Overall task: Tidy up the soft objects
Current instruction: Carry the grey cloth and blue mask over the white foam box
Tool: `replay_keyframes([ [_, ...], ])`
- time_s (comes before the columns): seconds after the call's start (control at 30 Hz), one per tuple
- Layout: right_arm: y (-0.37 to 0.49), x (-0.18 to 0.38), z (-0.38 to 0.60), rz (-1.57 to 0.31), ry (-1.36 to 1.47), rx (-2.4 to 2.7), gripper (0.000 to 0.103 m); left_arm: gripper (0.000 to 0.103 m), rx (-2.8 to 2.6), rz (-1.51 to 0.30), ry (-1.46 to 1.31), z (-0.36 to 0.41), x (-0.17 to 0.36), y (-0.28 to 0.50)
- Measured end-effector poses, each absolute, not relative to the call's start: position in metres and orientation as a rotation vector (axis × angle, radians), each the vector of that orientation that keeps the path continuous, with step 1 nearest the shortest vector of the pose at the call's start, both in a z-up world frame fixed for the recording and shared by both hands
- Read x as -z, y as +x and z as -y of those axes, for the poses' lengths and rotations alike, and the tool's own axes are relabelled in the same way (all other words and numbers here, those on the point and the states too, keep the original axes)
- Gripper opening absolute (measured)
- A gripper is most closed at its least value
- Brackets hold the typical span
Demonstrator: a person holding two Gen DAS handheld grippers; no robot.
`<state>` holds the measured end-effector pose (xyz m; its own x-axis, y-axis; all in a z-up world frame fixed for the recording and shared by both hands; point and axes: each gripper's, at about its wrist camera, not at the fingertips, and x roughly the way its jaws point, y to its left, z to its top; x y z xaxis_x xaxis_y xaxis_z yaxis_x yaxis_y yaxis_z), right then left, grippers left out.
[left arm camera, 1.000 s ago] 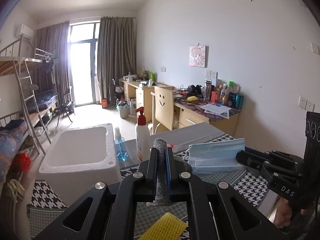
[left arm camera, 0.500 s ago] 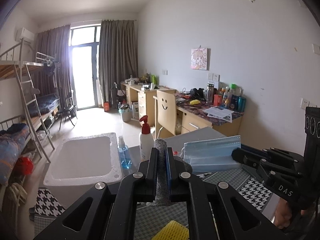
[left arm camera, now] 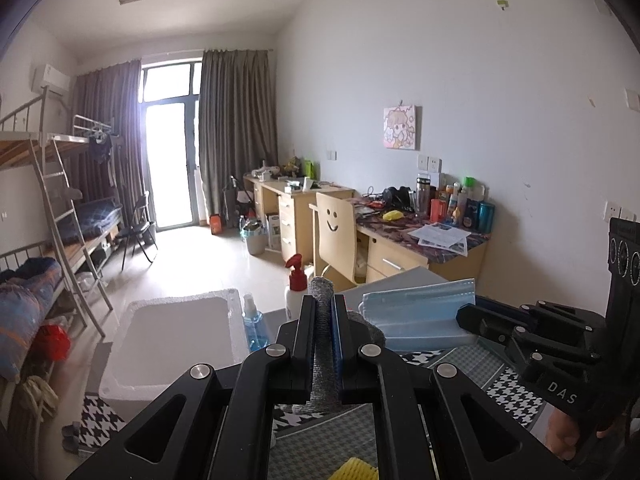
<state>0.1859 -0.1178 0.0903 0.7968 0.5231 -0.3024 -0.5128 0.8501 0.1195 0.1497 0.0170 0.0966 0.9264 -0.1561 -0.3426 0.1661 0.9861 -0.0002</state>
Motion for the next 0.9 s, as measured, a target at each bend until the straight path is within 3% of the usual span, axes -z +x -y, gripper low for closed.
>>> replay_keyframes([
  [0.9, 0.208, -0.114, 0.09, -0.285, -0.022, -0.606, 0.015, 0.008, 0.023, -0.299, 0.024, -0.053, -0.123, 0.176],
])
